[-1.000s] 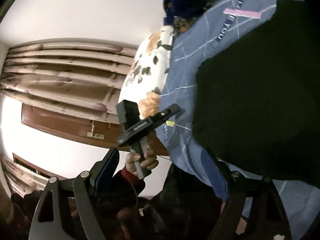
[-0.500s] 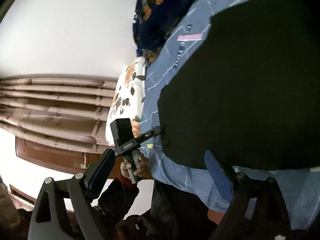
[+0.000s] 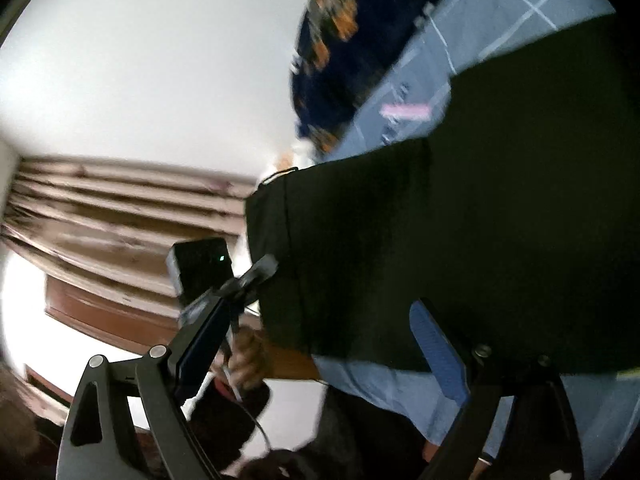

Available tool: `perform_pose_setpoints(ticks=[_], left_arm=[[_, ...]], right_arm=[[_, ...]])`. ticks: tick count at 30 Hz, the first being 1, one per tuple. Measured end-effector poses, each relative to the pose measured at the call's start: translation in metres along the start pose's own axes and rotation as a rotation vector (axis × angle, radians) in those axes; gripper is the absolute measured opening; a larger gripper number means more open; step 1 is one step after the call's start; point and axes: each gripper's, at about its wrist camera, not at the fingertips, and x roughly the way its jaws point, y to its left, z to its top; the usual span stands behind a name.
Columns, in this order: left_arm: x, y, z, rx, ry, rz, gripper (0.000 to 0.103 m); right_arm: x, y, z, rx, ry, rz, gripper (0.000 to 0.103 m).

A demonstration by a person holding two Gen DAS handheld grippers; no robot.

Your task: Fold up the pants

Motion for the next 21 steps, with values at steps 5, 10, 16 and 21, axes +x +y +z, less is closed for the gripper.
perform_pose_setpoints(ticks=[5,10,16,21], left_arm=[[0.079,-0.059,0.026,0.089,0.052,-0.094,0.010],[0.116,-0.065,0.031,0.052,0.049,-0.127,0.007],[0.080,-0.048,0.023,0.083,-0.037,0.016,0.011],[0.061,-0.019,-0.015,0.083,0.017,0.163,0.014]], right_arm=[[-0.032,-0.027,0.011,0.117,-0.087,0.156,0.098],[-0.049,-0.050,0.013,0.182,-0.135,0.164,0.103],[-0.053,-0.061,0.019,0.212,-0.128,0.138,0.100],[-0.041,-0.060,0.025,0.184,-0.036,-0.076,0.019]])
